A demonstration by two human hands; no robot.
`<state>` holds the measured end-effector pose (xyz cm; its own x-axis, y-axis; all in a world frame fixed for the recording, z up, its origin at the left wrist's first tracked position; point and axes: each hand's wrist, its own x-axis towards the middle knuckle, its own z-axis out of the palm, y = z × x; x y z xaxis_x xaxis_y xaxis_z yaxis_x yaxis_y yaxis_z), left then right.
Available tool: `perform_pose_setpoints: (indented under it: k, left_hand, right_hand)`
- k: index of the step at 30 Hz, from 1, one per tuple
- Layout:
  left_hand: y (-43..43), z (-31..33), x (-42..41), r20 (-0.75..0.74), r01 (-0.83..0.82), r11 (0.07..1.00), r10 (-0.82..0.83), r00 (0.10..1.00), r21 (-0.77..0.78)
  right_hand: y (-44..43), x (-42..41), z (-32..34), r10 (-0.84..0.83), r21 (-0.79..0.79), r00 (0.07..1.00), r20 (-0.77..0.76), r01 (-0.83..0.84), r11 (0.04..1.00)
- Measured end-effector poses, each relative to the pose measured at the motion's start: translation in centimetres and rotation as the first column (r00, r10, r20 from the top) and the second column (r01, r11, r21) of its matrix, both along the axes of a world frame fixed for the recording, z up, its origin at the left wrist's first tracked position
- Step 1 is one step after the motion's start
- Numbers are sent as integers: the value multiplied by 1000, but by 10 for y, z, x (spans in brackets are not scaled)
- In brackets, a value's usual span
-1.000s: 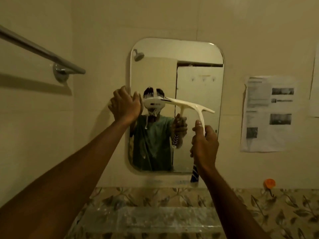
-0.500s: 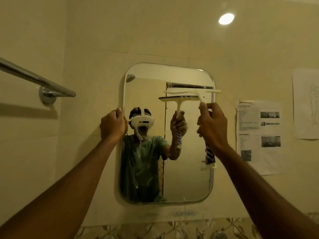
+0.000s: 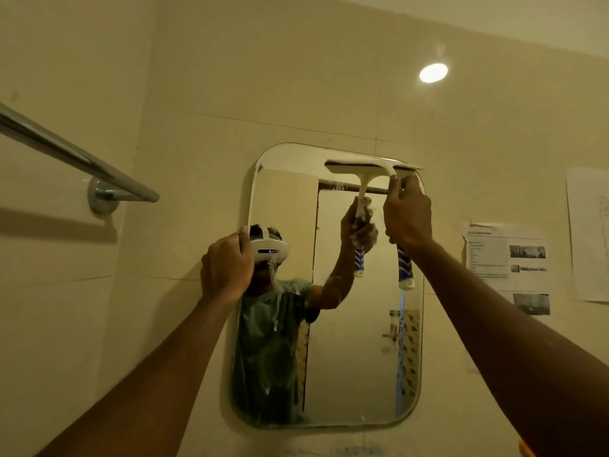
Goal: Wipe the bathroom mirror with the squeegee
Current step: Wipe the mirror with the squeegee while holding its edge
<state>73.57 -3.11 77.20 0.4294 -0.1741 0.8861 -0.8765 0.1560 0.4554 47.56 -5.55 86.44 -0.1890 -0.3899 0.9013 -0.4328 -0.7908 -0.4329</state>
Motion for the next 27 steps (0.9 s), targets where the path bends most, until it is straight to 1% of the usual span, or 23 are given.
perform_pose_setpoints:
  k: [3,6,10,12,14,17,19,21,22,25,27]
  left_hand:
    - [-5,-3,1,-20,11,1000,-12,1000,-19]
    - [-6,-4,3,-23,-1,999,1,1000,-34]
    - [-8,-5,1,-16,1,997,-3,1000,-72]
    - [-7,-4,0,-13,-5,997,4,1000,-78]
    - [-6,-4,-1,-10,-4,997,3,1000,-75]
    - [-4,-5,-2,-7,14,998,-14,1000,-69]
    - [-3,-4,-1,-18,22,998,-23,1000,-60]
    - [-2,-4,-2,-24,20,998,-22,999,-54]
    - [-1,-4,-2,-26,18,998,-20,999,-55]
    - [1,-4,-4,-31,24,998,-26,999,-55]
    - [2,-3,-4,-45,31,998,-34,998,-51]
  right_hand:
    - [-6,3,-4,-50,15,997,-57,51,999]
    - [-8,5,-18,-40,38,996,-77,43,998]
    - [-13,3,-77,15,88,996,-84,-8,996]
    - [-12,5,-108,5,119,997,-82,5,993]
    - [-5,4,-122,-21,149,995,-94,35,988]
    - [12,-7,-103,-7,209,991,-132,35,977]
    - [25,-16,-72,6,208,996,-91,13,978]
    - [32,-23,-34,6,169,1000,-30,-1,986]
    - [34,-25,-17,16,158,999,-28,-11,987]
    - [31,-29,14,48,188,996,-73,-33,982]
    - [26,-30,14,17,214,991,-134,12,977]
